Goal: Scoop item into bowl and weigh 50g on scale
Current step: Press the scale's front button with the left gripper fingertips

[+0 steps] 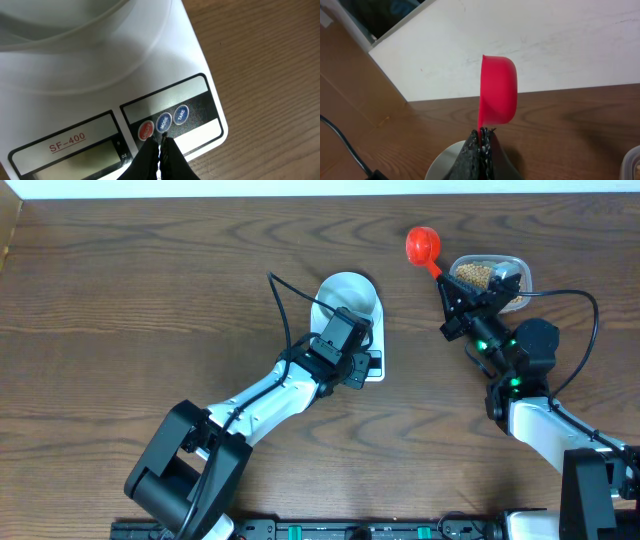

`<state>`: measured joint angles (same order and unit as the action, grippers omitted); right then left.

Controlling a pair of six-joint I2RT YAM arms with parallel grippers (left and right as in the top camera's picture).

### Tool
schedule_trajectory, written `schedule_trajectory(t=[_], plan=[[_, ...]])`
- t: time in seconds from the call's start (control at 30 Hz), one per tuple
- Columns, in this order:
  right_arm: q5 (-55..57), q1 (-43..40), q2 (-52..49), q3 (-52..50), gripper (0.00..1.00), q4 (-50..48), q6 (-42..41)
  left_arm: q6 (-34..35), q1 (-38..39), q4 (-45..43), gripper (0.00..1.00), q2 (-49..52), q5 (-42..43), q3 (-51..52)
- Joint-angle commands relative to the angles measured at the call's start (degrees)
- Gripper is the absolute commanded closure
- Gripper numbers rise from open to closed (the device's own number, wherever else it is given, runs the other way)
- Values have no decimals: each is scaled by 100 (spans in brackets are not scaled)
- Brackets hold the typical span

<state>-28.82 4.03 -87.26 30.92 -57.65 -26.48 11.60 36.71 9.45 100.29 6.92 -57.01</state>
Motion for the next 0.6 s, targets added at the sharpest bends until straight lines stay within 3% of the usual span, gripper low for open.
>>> schedule_trajectory(t=[0.0,0.57], plan=[[46,-24,-20,98,99,9,90,-258,-4,-85,93,131,13,-107],[46,-24,-20,98,99,26,87,-435,-267,-164,93,323,448,-109]])
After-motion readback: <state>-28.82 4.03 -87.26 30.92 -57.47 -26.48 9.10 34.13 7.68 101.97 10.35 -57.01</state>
